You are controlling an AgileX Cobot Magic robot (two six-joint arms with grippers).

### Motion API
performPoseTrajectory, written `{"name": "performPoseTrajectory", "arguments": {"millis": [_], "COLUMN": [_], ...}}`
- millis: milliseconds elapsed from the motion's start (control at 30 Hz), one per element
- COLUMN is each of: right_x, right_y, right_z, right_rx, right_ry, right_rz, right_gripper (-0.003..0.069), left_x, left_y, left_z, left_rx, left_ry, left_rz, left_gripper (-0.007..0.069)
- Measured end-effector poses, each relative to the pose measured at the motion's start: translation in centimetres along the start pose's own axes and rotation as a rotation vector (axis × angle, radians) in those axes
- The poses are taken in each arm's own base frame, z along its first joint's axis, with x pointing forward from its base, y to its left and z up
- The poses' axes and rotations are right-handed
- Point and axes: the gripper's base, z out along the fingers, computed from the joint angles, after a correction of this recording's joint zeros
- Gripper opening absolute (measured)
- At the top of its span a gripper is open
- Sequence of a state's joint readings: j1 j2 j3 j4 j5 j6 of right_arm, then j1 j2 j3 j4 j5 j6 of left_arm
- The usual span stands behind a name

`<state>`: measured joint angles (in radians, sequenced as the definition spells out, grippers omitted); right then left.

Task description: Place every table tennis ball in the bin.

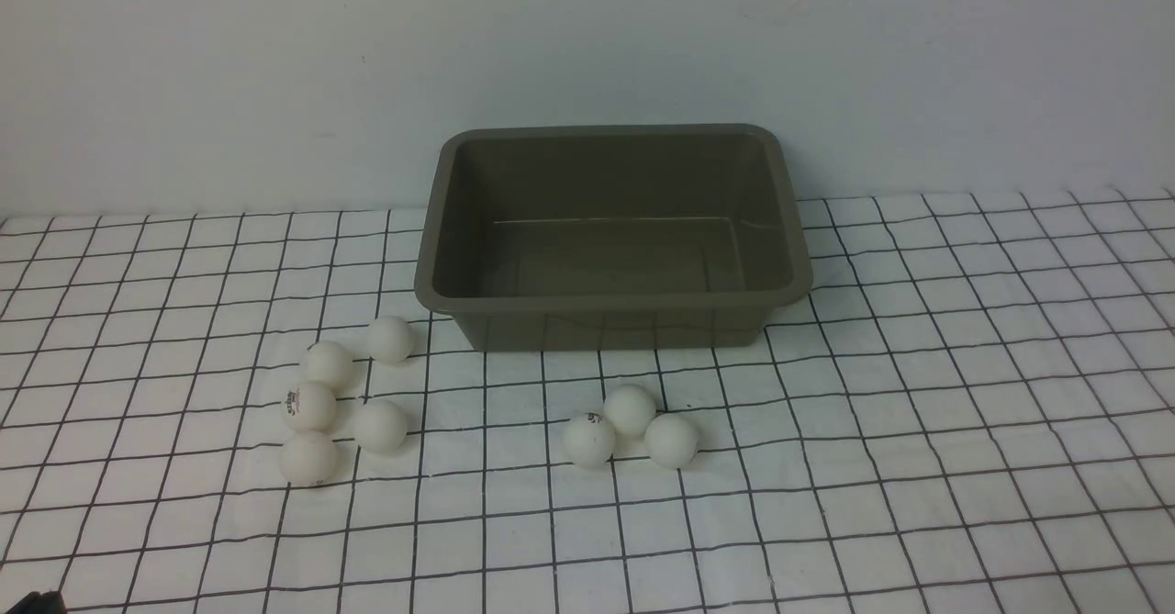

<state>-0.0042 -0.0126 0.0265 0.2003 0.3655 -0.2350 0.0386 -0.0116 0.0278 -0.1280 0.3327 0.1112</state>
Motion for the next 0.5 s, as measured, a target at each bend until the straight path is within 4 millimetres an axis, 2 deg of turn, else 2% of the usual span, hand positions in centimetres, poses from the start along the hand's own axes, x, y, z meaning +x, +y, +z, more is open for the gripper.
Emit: {"name": "performPoseTrajectory", "arguments": {"millis": [200,400,500], "right_x": [0.0,0.0,0.0], "right_y": [0.0,0.0,0.1], "right_z": [0.0,0.0,0.0], "right_rx": [0.003,0.003,-0.013], "right_ry": [0.005,0.005,0.001], "right_rz": [-0.015,-0.013,0.08], "right_gripper": [-0.0018,-0.0018,-0.0018], "left_x": [-0.1,-0.6,-1.2], "left_y": [-0.3,-1.5,-1.9], "left_z": [0.0,-0.1,-0.3], "left_rx": [0.036,0.182,0.255], "left_ry": [-0.007,-0.015,-0.032], "left_rz": [-0.117,-0.651,-0.891], "left_gripper": [-0.0004,-0.0004,-0.0004]}}
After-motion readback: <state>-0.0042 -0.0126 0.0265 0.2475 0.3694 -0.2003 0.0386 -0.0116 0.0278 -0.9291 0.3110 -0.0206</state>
